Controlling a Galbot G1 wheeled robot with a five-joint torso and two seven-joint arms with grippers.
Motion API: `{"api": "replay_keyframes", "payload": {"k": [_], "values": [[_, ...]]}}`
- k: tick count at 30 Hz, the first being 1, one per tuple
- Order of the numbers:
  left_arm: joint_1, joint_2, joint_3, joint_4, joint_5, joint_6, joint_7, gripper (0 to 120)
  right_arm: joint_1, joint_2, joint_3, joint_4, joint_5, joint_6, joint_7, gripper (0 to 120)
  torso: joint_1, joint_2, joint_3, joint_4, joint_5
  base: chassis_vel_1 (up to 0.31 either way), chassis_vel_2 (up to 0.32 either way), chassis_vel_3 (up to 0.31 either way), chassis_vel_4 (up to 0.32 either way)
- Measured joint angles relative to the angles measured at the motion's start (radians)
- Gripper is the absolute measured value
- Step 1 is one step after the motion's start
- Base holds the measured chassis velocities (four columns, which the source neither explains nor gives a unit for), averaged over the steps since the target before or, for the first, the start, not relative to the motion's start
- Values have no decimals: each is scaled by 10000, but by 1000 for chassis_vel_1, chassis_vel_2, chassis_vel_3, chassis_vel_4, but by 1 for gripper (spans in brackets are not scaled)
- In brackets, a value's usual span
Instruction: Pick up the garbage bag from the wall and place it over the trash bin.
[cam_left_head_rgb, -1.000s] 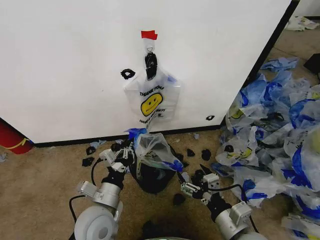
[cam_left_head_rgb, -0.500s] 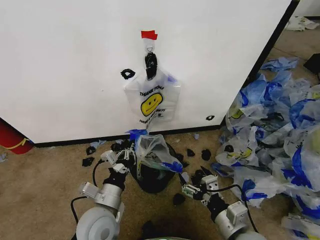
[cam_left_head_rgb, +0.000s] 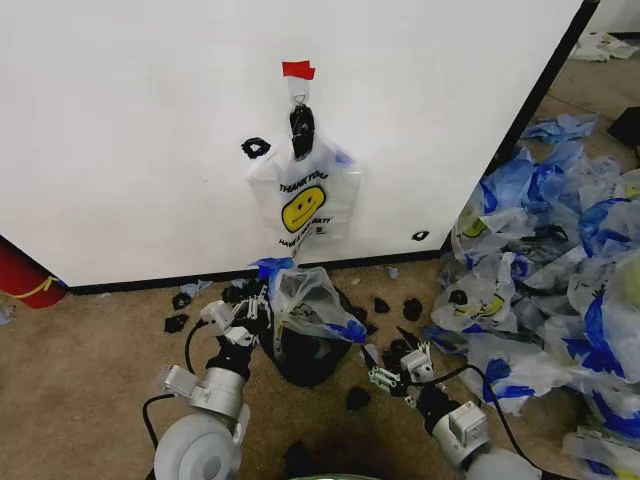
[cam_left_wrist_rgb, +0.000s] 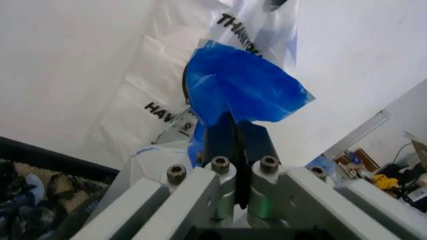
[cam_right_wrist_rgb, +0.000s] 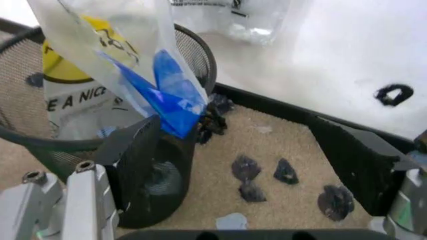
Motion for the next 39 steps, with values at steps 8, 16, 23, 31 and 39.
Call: {"api": "replay_keyframes", "payload": {"k": [8, 16, 23, 31, 39], "values": [[16, -111, 22, 95, 80, -45, 23, 0, 186, 44, -26, -349, -792, 258, -350, 83, 0, 0, 0, 0, 0, 0, 0, 0, 0], [64, -149, -57, 90, 99, -78, 36, 0, 710, 121, -546, -658, -1104, 300, -482, 83, 0, 0, 0, 1, 1, 0, 0, 0, 0], [123, -185, -175, 69, 118, -140, 75, 0, 1141, 282, -1022, -832, -1175, 286, -485, 83, 0, 0, 0, 0, 0, 0, 0, 0, 0], [147, -204, -266, 82, 157, -182, 100, 0, 1500, 470, -1240, -1097, -1224, 312, -429, 83, 0, 0, 0, 0, 0, 0, 0, 0, 0], [64, -218, -263, 143, 161, -184, 103, 0, 1526, 412, -1125, -1017, -1206, 307, -406, 83, 0, 0, 0, 0, 0, 0, 0, 0, 0]]}}
